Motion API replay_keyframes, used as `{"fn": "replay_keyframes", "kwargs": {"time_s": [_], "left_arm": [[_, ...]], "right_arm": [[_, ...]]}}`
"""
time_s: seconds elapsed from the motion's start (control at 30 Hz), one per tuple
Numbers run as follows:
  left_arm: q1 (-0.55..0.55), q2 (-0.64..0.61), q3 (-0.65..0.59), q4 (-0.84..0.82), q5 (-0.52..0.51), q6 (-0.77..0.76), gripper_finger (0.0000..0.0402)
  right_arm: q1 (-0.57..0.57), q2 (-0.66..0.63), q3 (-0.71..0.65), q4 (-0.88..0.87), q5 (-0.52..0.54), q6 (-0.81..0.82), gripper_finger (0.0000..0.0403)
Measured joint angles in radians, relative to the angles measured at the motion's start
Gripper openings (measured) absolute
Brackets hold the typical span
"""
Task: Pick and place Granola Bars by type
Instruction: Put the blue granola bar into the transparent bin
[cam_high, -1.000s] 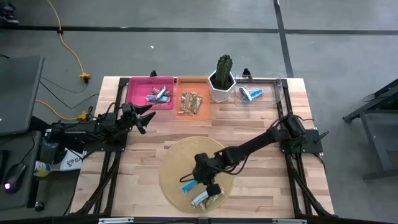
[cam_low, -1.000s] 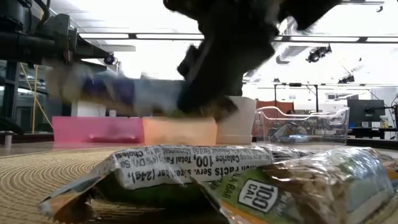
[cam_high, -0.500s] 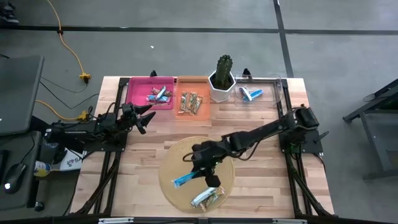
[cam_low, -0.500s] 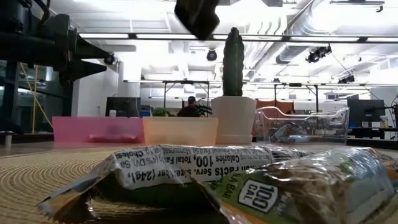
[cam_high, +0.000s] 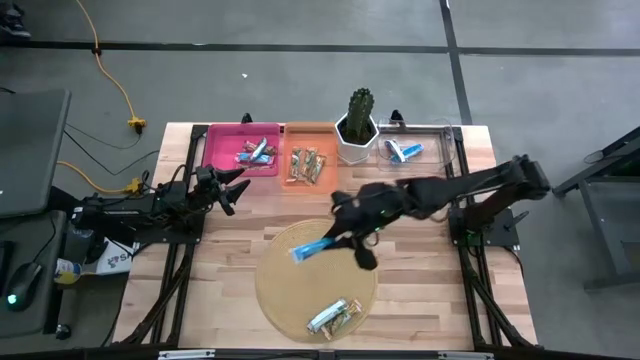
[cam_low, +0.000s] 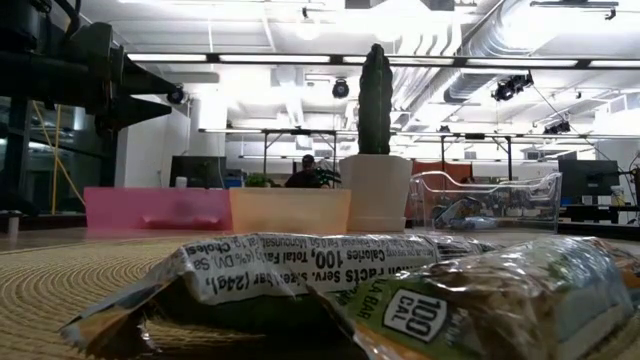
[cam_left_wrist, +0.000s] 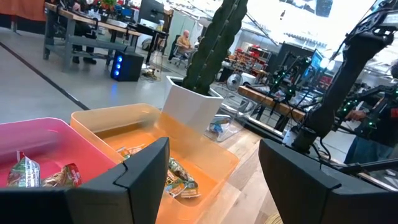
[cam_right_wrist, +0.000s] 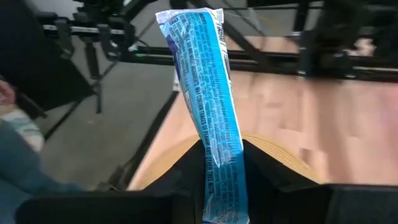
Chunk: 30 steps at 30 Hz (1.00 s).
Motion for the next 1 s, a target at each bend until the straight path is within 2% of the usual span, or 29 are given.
{"fn": "replay_keyframes", "kwargs": {"time_s": [0.33,0.67,1.0], "left_arm": [[0.0,0.0,0.0,0.0,0.0,0.0,0.0245],[0.0,0.0,0.0,0.0,0.0,0.0,0.0245],[0.0,0.0,0.0,0.0,0.0,0.0,0.0245]], "right_arm": [[-0.019,-0.253,0.0,-0.321,0.163,-0.043,0.0071],[-0.015,-0.455,0.0,-0.565,0.229,0.012,0.0071],[-0.015,-0.585,0.0,-0.744,0.286,0.048,0.0071]]}}
